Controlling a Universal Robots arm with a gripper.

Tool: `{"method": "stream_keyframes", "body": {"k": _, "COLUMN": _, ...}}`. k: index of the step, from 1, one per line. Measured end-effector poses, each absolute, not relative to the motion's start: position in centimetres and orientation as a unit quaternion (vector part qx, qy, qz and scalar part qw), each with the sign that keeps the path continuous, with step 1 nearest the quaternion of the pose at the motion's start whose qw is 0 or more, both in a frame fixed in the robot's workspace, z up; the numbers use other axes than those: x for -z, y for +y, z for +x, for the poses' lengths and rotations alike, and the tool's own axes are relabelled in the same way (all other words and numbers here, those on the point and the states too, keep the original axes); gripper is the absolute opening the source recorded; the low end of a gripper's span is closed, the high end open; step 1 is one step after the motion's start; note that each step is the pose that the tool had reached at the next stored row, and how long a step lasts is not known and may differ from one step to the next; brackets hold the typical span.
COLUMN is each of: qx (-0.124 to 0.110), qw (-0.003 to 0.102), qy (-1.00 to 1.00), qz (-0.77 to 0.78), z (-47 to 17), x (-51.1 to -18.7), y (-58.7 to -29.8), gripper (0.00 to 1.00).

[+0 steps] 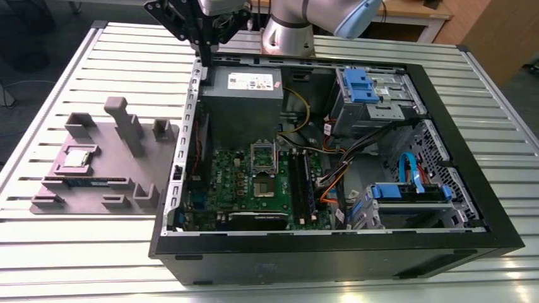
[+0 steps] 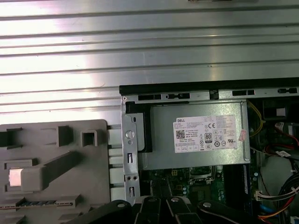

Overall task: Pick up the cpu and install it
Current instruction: 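Reach for the cpu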

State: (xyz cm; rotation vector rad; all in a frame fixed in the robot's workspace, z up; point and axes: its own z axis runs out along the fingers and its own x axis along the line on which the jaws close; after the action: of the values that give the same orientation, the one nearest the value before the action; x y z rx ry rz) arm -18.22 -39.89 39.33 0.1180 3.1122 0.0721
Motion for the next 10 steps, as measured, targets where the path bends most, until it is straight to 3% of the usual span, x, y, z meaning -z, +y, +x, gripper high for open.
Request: {"method": "stream_keyframes", "body": {"k": 10, "qx": -0.023, "qw": 0.013, "qy": 0.999, "qz": 0.038, "z": -18.53, "x": -39.33, "y": -39.89, "gripper": 0.11}}
